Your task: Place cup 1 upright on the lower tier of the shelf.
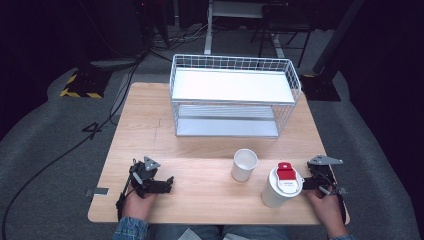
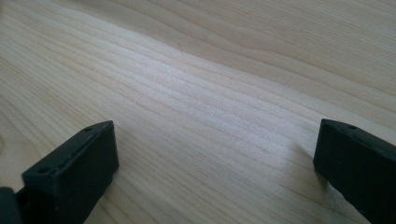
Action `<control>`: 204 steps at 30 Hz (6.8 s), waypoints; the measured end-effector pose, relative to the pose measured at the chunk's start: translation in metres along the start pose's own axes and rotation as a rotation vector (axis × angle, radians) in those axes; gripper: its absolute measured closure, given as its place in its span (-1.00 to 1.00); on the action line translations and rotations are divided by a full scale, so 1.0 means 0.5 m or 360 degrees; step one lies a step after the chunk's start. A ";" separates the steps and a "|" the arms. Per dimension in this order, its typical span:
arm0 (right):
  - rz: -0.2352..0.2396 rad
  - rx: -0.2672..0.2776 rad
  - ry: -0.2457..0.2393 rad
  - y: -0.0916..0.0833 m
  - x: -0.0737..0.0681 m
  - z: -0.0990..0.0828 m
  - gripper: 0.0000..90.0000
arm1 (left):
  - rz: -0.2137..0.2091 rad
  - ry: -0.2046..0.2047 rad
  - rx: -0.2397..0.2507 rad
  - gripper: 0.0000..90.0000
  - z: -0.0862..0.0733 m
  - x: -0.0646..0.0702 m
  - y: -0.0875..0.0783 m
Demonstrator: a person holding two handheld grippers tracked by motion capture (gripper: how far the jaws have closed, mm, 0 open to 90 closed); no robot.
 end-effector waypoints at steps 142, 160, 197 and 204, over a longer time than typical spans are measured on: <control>-0.0020 -0.0003 0.0019 0.000 -0.002 0.000 -1.00 | -0.0668 0.0450 0.0345 -0.49 0.208 0.363 0.227; -0.0020 -0.0003 0.0019 0.000 -0.002 0.001 -1.00 | -0.0610 0.0533 0.0371 -0.49 0.258 0.355 0.154; -0.0019 -0.0003 0.0019 0.000 -0.002 0.001 -1.00 | -0.0420 0.0439 0.0432 -0.49 0.402 0.231 0.164; -0.0019 -0.0003 0.0019 0.000 -0.002 0.001 -1.00 | -0.0364 0.0398 0.0440 -0.49 0.408 0.216 0.184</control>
Point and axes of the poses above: each handheld gripper's, and its own axes: y roughly forward along the jaws, z roughly out of its top, x roughly to its right, the point moved 5 cm from there along y, roughly forward along the jaws, and after that the axes turned 14 degrees about -z, right-handed, at the moved point
